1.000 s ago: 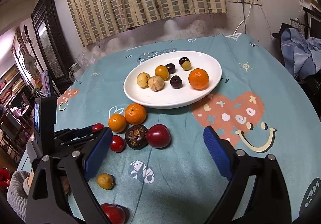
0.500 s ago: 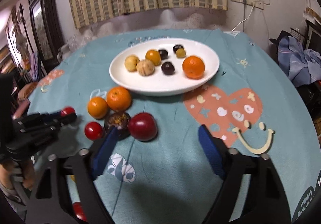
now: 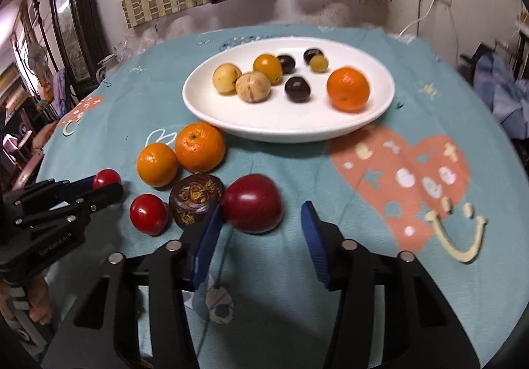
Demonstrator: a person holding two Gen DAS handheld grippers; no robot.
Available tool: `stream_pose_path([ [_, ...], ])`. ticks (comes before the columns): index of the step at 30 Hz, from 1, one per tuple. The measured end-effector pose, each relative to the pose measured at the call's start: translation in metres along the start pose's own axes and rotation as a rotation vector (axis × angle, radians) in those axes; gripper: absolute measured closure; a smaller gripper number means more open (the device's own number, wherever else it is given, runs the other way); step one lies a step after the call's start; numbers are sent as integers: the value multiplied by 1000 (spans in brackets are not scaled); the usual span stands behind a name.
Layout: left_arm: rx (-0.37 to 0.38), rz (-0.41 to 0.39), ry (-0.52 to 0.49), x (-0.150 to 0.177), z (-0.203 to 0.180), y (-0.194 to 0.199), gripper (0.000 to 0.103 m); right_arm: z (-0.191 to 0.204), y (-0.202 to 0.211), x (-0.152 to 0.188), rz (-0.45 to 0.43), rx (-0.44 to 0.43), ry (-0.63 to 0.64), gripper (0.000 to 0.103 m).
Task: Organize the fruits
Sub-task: 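Grasp a red cherry tomato with the left tool while the right tool grasps a red plum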
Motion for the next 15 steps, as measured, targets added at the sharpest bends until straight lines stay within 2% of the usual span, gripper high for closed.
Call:
stream_pose_path([
  [1, 2, 4, -1, 1, -1, -1, 75, 1, 1, 0, -1, -8, -8, 53],
  [4, -1, 13, -8, 3, -2, -5, 75, 3, 2, 0, -5, -31, -13, 64],
  [11, 1, 16, -11, 4, -2, -7, 75, 5, 6, 2, -15, -19, 4, 66],
  [15, 0, -9, -3, 2, -1, 0, 75, 3, 22, 2, -45, -33, -9, 66],
])
Point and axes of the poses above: each gripper's, at about its wrist camera, not at the fingertips, and y roughly against the way its jaws point, z to its left, x to its underside, the point moved 7 cm from there along -y, roughly the way its jaws point
